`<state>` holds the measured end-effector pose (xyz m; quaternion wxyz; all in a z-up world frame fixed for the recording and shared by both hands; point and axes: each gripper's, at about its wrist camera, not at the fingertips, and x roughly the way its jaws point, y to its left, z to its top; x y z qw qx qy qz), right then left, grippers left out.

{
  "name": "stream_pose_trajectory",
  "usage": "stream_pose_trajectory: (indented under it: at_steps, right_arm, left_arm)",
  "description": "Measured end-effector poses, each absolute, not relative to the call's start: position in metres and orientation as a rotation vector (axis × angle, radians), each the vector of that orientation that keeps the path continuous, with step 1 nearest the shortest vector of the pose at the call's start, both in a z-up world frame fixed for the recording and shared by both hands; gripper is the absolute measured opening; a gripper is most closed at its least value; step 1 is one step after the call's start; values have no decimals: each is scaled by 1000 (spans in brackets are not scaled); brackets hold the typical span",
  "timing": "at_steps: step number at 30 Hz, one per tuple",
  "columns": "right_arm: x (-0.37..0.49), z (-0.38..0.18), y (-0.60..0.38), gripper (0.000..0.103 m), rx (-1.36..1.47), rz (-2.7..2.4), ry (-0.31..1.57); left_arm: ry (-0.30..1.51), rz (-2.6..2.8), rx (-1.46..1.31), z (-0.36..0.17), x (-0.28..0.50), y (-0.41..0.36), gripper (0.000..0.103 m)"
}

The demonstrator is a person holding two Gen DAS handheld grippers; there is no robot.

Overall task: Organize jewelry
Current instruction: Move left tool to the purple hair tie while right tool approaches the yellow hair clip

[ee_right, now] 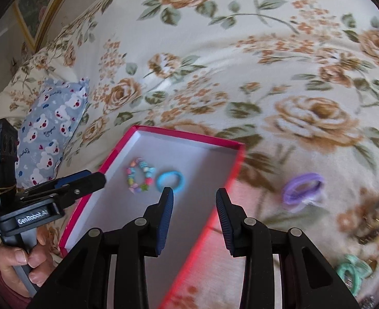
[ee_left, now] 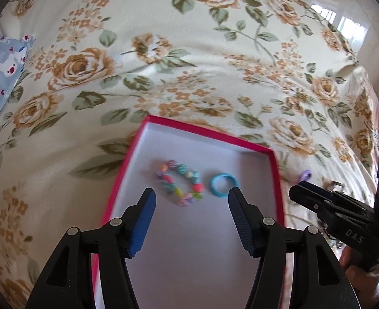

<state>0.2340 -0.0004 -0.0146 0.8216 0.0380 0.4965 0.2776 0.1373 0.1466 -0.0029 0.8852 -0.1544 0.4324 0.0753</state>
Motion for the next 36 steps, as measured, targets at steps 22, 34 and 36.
stream_pose_trajectory:
  at_steps: [22,34,36]
  right_arm:
    - [205,7,-171,44,154,292,995]
    - [203,1,-193,50,145,236,992]
    - [204,0,-192,50,138,235,993]
  left_arm:
    - [933,-70,-200,6,183,42,61]
    - [965,-90,-166,-9,207,19,62]
    - [968,-93,-160,-12,209,17,62]
